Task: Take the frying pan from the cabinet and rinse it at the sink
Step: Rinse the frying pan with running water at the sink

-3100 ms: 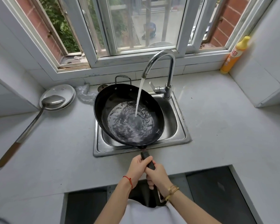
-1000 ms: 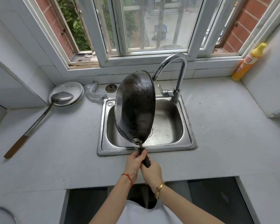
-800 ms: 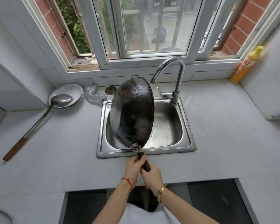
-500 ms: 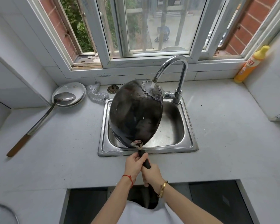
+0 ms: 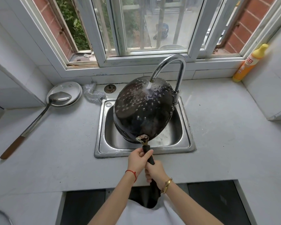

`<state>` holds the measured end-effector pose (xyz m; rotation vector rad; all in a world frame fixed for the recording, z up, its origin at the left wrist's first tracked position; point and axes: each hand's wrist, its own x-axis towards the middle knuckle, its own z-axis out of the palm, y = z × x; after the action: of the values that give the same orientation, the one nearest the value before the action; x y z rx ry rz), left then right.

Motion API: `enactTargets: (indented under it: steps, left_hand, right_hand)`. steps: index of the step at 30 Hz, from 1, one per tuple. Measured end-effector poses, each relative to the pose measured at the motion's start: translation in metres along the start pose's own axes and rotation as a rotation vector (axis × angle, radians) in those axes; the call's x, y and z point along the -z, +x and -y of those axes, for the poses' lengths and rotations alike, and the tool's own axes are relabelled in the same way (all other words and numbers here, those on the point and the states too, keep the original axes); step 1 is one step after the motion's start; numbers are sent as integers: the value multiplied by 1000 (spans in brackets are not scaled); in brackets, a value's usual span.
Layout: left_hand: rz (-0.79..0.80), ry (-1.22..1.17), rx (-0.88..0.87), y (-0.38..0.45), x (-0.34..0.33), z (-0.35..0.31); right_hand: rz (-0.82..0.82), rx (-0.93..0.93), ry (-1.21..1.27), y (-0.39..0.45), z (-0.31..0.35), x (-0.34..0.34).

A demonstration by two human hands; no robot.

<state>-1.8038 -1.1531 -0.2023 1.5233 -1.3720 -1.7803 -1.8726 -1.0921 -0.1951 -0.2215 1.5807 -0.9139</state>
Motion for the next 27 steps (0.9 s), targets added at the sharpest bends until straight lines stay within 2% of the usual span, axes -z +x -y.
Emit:
enactTargets:
  steps: [27]
  left_hand:
    - [16,40,-20,6,3,-9]
  right_hand:
    - [22,-7,9,7,8,-3]
